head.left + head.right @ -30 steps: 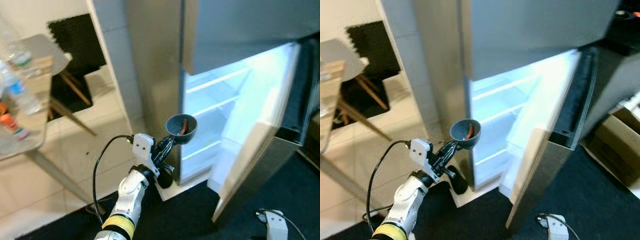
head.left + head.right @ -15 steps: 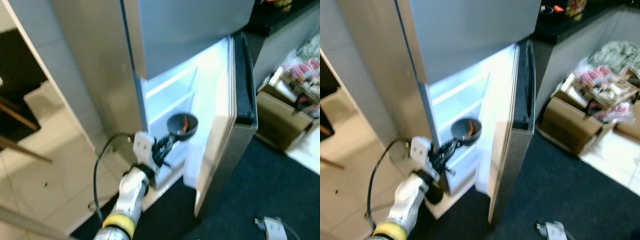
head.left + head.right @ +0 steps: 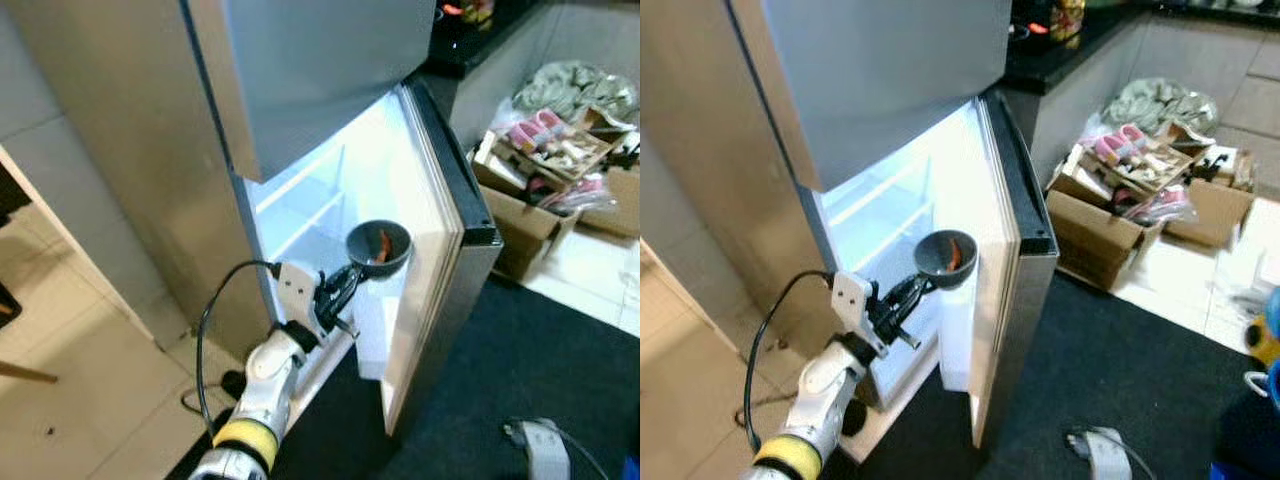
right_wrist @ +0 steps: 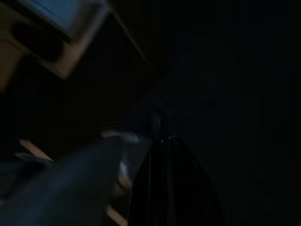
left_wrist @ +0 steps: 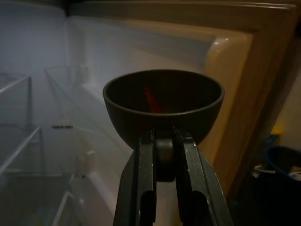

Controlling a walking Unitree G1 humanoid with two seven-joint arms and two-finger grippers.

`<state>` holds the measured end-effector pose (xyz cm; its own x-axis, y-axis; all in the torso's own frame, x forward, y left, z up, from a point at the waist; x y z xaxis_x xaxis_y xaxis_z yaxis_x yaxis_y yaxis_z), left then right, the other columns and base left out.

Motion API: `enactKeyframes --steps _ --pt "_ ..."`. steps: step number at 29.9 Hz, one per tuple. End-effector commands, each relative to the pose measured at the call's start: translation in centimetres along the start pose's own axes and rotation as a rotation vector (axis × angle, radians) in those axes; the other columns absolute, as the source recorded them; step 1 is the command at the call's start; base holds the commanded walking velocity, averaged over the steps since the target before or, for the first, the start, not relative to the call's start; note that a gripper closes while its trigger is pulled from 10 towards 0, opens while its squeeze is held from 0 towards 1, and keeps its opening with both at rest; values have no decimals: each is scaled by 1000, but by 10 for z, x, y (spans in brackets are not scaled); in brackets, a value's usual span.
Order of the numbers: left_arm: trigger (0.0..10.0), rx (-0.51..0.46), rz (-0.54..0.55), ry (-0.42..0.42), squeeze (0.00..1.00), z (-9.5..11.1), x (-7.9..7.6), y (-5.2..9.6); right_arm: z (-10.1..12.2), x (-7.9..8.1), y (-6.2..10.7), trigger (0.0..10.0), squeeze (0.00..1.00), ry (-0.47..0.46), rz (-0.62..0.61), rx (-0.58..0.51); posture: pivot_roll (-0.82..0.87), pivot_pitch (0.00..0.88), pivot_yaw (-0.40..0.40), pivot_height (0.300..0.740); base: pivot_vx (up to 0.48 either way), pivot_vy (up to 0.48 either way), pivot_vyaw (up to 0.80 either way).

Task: Restocking fridge

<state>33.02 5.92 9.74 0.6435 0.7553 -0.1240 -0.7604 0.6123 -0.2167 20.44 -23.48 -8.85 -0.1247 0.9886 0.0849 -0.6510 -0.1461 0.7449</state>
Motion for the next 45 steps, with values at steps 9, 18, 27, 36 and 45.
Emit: enactKeyframes --steps 9,18,27,36,45 --pt "10000 8 -7 -3 0 -2 -1 1 19 34 -5 10000 0 35 272 -83 -97 79 56 740 0 0 -711" --pt "10000 16 13 -10 0 -4 3 7 46 69 -6 10000 0 91 543 -173 -92 81 58 740 0 0 0" --pt "10000 23 33 -19 0 -7 7 11 94 68 -8 10000 0 100 500 -356 -86 84 55 740 0 0 0" --pt "10000 19 48 -25 0 -6 9 12 153 68 6 10000 0 130 574 -573 -85 83 53 740 0 0 0" --pt "10000 21 46 -24 0 -6 8 11 204 39 36 10000 0 41 558 -824 -89 85 52 740 0 0 0"
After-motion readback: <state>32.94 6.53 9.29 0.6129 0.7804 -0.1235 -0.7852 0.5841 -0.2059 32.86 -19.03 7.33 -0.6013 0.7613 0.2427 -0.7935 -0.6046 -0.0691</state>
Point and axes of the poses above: a point about 5 cm out from each wrist's last joint towards the gripper, its own y axis pointing back from the gripper into the wrist, its own z axis along the axis of the wrist's last joint, x = y × z, the point moved 3 cm from there along -y, pointing out of the wrist towards the gripper, and after that the axes turned 5 degrees about y, right-handed, at the moved point
